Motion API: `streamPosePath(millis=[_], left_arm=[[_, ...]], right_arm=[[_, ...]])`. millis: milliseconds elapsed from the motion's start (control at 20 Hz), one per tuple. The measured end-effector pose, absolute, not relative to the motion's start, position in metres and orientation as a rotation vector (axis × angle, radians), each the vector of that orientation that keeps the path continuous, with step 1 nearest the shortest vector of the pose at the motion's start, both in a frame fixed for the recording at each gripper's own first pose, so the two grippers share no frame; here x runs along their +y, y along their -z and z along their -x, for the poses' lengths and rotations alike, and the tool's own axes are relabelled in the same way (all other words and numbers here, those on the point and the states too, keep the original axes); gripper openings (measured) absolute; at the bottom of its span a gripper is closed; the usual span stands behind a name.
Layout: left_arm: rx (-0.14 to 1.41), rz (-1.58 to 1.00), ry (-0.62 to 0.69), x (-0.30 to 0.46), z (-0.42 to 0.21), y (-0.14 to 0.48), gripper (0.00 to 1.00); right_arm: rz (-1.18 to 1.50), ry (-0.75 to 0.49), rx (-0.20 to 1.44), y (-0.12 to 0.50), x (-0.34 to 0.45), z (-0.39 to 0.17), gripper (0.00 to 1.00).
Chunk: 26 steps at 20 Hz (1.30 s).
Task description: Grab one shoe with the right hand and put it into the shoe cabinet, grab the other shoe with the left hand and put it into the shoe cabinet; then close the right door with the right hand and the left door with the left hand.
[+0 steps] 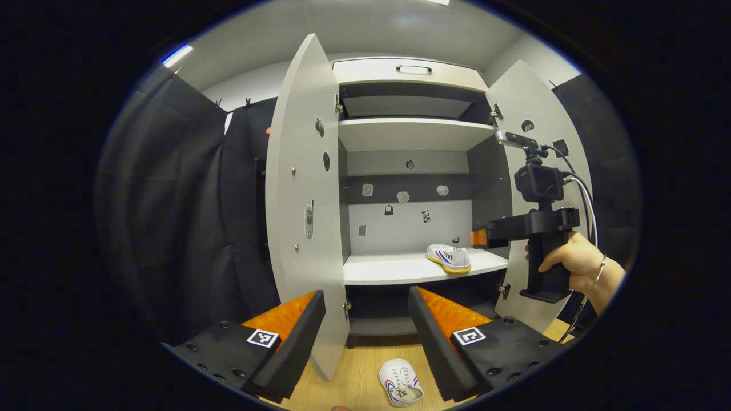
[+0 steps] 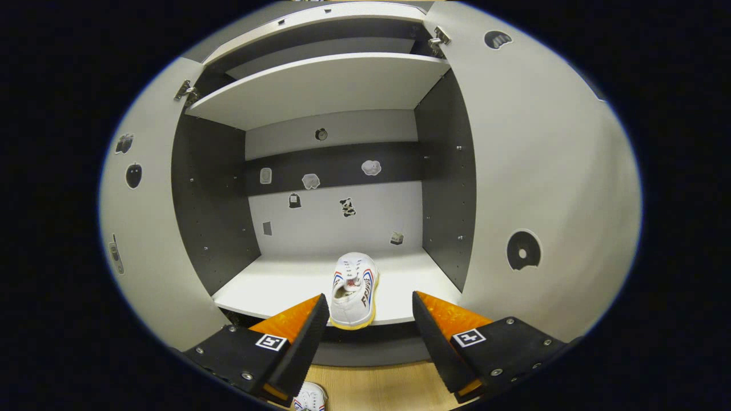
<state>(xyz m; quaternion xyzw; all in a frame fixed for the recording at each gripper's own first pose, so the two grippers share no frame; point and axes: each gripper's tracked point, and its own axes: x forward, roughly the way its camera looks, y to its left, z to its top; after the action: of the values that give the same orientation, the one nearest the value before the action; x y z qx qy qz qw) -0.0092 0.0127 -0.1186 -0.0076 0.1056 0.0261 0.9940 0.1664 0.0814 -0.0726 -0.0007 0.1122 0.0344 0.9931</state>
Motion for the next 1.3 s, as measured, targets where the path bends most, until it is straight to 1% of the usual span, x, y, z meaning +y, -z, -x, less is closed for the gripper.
streamPosePath(millis=[50, 200, 450, 550, 700, 900, 1100, 1200, 1300], left_arm=[[0.234, 0.03, -0.048, 0.011, 0.012, 0.128, 0.95], [0.286, 0.027, -0.064, 0.011, 0.018, 0.16, 0.95], [0.435, -0.023, -0.055, 0.009, 0.021, 0.238, 0.96], [0.488, 0.003, -0.036, 0.001, 0.02, 0.272, 0.95], [0.533, 0.019, -0.012, -0.008, 0.017, 0.318, 0.95], [0.658, 0.012, -0.012, -0.006, 0.019, 0.392, 0.95], [0.706, 0.013, 0.004, -0.006, 0.017, 0.431, 0.96], [0.771, 0.054, -0.007, -0.007, 0.02, 0.455, 0.96], [0.801, 0.047, -0.017, -0.005, 0.025, 0.471, 0.96]], right_arm=[[-0.001, -0.078, 0.216, 0.072, 0.082, -0.155, 0.92], [-0.018, -0.105, 0.209, 0.074, 0.082, -0.121, 0.92], [0.054, -0.077, 0.186, 0.085, 0.062, -0.089, 0.92], [0.079, -0.069, 0.18, 0.089, 0.056, -0.077, 0.92], [0.095, -0.065, 0.19, 0.097, 0.049, -0.065, 0.92], [0.112, -0.048, 0.183, 0.098, 0.038, -0.056, 0.92], [0.132, -0.035, 0.2, 0.102, 0.025, -0.053, 0.92], [0.115, -0.039, 0.194, 0.101, 0.023, -0.052, 0.93], [0.096, -0.041, 0.201, 0.103, 0.019, -0.051, 0.93]])
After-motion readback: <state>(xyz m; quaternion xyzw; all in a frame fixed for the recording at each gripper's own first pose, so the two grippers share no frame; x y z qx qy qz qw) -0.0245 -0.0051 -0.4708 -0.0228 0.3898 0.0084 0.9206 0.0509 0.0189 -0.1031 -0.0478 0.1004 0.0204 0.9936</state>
